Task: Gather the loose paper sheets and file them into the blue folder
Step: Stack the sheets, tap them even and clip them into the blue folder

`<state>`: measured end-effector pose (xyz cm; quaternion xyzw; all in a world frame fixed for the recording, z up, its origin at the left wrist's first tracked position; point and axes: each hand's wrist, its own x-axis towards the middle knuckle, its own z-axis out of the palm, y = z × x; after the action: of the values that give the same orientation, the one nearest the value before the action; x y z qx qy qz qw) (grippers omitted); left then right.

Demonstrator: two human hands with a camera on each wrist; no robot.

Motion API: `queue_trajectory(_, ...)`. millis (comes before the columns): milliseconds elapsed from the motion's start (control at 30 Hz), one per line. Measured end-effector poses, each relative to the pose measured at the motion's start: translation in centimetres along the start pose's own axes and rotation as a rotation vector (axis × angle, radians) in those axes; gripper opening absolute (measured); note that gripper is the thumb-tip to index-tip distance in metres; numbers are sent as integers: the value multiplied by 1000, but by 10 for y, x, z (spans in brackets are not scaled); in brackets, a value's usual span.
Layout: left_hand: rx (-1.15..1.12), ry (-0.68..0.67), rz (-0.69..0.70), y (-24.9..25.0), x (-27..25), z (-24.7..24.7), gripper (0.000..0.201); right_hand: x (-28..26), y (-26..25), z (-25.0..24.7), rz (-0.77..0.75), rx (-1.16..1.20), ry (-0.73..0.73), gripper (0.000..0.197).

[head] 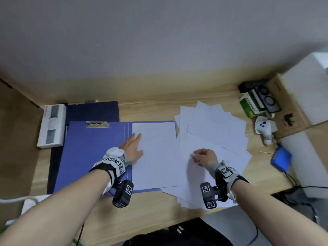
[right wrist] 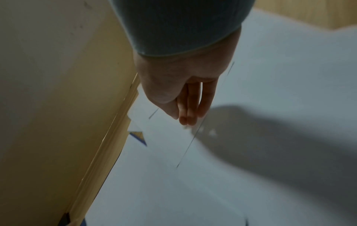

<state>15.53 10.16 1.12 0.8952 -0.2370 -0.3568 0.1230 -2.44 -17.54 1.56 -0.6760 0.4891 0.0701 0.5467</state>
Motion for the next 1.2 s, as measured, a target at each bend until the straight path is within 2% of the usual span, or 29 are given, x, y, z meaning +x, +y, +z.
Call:
queue_trajectory(100,-22,-50,127,33,10,3,75,7,12,-34,15,-38,33,10)
queue_trajectory(233,-36,-85,183,94,24,23,66,38,16,-88,-2,-95,63,13)
queue_trajectory(367,-68,-93,169,144,43,53,60,98,10,-133,-75,-219,72,10)
queue_trajectory(500,-68,-115,124,171,55,90,60,155,-7,-165,-231,-449,20,13)
queue_trajectory(567,-45,-92,95,177,54,99,61,176,-19,-171,-314,-546,-1,21)
queue_trajectory(667,-137,39,21,192,58,112,60,211,-41,-181,-416,-711,1,43)
queue_trajectory(700,-194,79,-39,197,60,114,60,223,-48,-181,-404,-758,12,49)
queue_trajectory(867,-373,212,-293,213,71,104,65,242,-55,-166,-239,-905,261,63)
queue_trajectory(967,-337,171,-499,227,80,94,63,237,-45,-161,-286,-896,213,74)
queue_trajectory(1000,-329,151,-544,230,84,92,60,236,-39,-164,-296,-852,202,73)
queue_trajectory(1067,-329,114,-601,234,87,87,52,224,-32,-171,-326,-914,214,77)
queue_trajectory(1100,-322,100,-613,236,88,86,52,219,-27,-175,-302,-969,190,76)
queue_trajectory(1200,-280,45,-651,241,87,83,52,207,0,-183,-186,-934,87,71)
